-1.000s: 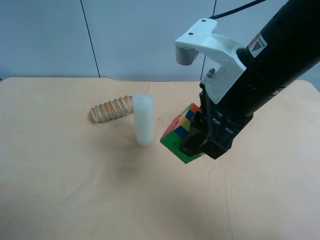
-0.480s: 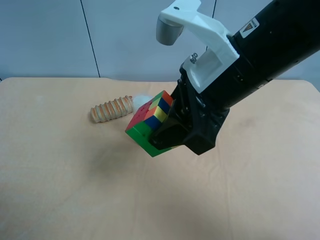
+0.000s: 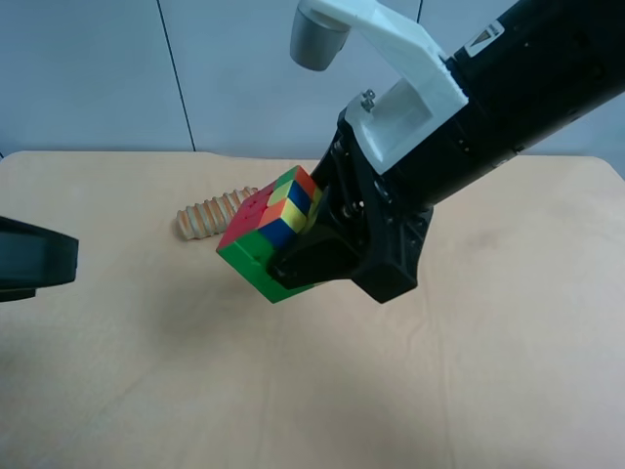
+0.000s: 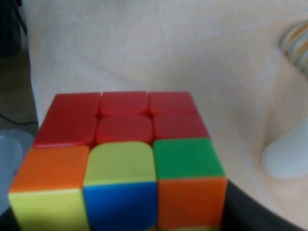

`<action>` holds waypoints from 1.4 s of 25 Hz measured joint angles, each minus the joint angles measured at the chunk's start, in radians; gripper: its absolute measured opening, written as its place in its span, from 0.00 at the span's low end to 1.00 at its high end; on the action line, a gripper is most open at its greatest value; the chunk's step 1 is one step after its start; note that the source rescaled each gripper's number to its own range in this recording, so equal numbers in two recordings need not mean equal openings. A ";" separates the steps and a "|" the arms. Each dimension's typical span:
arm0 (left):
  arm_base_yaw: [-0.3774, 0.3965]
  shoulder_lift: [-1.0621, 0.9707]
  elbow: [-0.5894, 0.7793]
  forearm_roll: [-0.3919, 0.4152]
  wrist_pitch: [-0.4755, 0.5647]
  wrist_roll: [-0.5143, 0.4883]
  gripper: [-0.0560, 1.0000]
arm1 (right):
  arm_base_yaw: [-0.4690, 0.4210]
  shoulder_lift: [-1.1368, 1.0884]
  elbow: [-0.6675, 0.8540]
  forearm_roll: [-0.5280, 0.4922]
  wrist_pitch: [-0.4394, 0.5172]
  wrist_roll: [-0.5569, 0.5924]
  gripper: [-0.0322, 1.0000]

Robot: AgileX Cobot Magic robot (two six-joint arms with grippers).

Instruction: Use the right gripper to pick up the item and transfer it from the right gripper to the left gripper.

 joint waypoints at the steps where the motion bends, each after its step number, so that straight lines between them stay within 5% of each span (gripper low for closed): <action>1: 0.000 0.026 0.000 -0.038 0.011 0.009 1.00 | 0.000 0.000 0.000 0.001 0.000 -0.003 0.03; 5: 0.000 0.098 0.000 -0.121 0.034 0.022 1.00 | 0.000 0.000 0.000 0.002 -0.002 -0.004 0.03; 11: 0.000 0.169 -0.045 -0.133 0.039 0.007 1.00 | 0.000 0.000 0.000 0.001 -0.005 -0.004 0.03; 21: 0.000 0.265 -0.209 0.020 0.087 -0.110 1.00 | 0.115 0.000 0.000 -0.142 -0.115 0.035 0.03; 35: 0.000 0.292 -0.209 0.055 0.093 -0.128 1.00 | 0.161 0.000 0.000 -0.169 -0.203 0.064 0.03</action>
